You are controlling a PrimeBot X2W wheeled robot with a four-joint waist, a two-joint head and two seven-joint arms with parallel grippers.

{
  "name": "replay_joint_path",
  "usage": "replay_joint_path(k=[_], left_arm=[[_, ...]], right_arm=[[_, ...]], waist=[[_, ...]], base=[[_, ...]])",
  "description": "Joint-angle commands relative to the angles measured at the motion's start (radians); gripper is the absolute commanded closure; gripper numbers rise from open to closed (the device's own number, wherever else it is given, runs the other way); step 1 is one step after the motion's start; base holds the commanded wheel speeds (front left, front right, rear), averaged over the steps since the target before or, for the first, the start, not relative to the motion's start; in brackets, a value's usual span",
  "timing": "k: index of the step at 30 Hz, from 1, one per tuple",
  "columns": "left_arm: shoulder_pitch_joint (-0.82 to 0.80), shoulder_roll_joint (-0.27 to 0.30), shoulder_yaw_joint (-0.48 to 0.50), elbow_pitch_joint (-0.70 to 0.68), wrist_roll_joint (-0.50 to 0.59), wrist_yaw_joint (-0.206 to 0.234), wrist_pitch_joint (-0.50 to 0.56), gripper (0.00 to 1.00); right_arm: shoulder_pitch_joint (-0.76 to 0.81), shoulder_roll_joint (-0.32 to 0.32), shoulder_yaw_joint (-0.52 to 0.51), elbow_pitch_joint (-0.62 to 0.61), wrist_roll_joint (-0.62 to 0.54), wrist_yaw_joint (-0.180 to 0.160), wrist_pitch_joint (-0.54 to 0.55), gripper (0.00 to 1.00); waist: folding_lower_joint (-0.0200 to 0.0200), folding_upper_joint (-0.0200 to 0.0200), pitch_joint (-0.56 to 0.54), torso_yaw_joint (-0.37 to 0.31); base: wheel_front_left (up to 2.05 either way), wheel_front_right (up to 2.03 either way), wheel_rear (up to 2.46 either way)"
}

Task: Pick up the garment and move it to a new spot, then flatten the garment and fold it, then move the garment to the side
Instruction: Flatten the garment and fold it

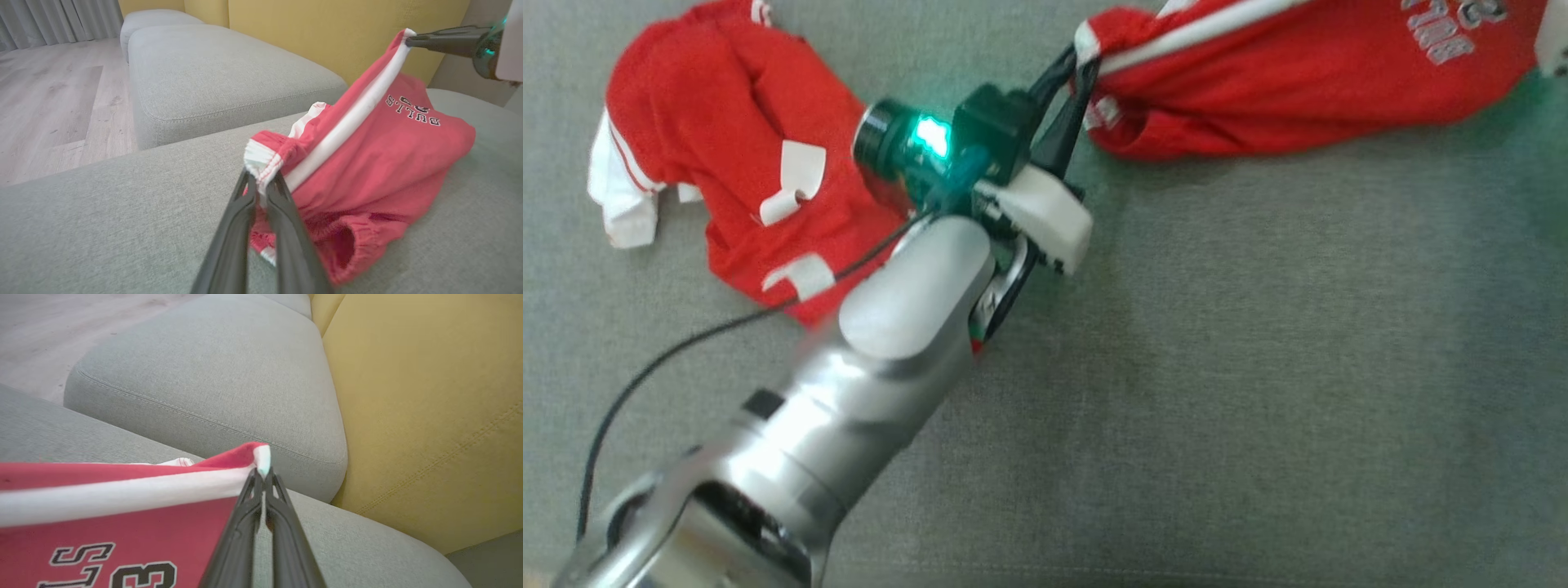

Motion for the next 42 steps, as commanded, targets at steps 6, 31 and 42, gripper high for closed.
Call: replay_joint_path(k=[6, 31, 42], left_arm=[[-0.095, 0.020, -0.035, 0.004, -0.051, 0.032, -0.014, 1.00], [-0.164, 0.019, -0.165, 0.063, -0.228, 0.112, -0.103, 0.00], [-0.094, 0.077, -0.061, 0.006, -0.073, 0.162, -0.112, 0.00]], right_arm=[[-0.110, 0.028, 0.018, 0.102, -0.051, 0.006, -0.069, 1.00], [-0.191, 0.070, -0.157, 0.374, -0.174, 0.006, -0.307, 0.00], [0.016, 0.183, -0.273, 0.207, -0.017, 0.006, -0.367, 0.00]], waist=[[-0.0003, 0.0000, 0.065, 0.020], [-0.0003, 0.0000, -0.008, 0.050], [-0.0003, 0.0000, -0.192, 0.022]], base=[[0.00, 0.00, 0.00], [0.00, 0.00, 0.00], [0.00, 0.00, 0.00]])
